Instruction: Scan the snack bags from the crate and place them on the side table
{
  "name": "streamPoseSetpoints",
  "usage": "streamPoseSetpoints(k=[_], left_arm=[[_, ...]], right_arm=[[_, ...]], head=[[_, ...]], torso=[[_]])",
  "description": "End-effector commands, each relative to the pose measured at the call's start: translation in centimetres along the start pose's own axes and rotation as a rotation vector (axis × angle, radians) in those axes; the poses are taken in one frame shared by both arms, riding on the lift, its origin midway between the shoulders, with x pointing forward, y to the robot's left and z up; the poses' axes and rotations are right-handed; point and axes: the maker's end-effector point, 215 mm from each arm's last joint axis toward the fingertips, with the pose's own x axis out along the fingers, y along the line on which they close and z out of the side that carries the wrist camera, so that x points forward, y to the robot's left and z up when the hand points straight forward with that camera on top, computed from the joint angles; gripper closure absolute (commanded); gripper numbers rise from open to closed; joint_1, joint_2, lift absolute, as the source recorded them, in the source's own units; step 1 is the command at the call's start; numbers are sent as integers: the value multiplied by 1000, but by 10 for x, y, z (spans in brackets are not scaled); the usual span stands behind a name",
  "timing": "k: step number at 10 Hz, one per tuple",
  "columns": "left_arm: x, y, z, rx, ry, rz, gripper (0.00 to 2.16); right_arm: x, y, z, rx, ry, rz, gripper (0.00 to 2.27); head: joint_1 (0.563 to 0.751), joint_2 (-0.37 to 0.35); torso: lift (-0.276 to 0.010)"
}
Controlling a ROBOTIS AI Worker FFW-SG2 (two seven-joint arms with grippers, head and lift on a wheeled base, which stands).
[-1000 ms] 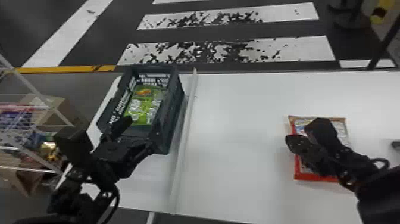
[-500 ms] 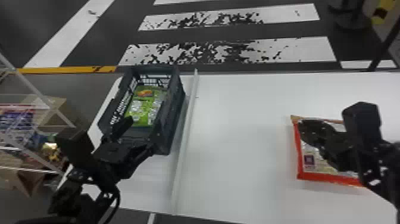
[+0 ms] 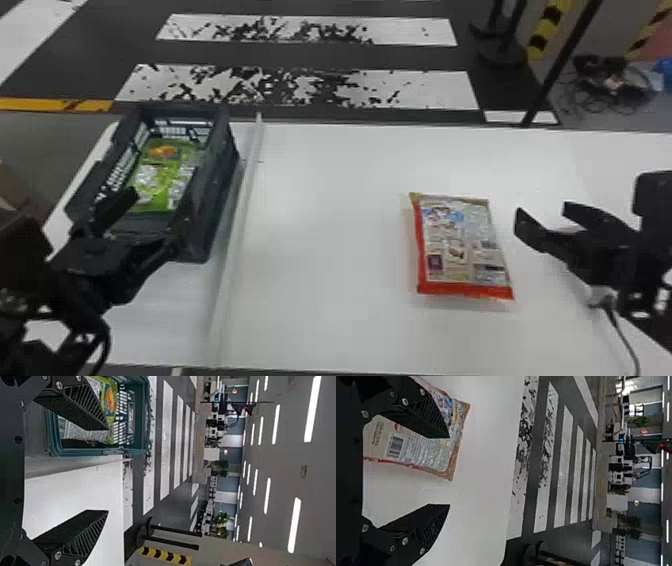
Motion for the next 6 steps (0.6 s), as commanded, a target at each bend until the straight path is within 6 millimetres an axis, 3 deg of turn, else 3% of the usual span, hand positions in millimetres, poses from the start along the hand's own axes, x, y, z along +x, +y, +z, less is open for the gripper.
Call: streamPoseSetpoints(k=[1,3,6], left_arm=[[1,-5,-2,-8,24,9,137],[2,-14,-12,-23,92,29,134],[7,-36,-16,-11,113,4,134]], right_arm=[[-13,-39,-19,41,49,-69,110],[-22,-72,-43,59,93,-118,97],[-17,-106,-84,51,170,-124,93]], head=[[695,-39],[695,-120],[695,-208]], torso=[[-94],[-94],[-94]])
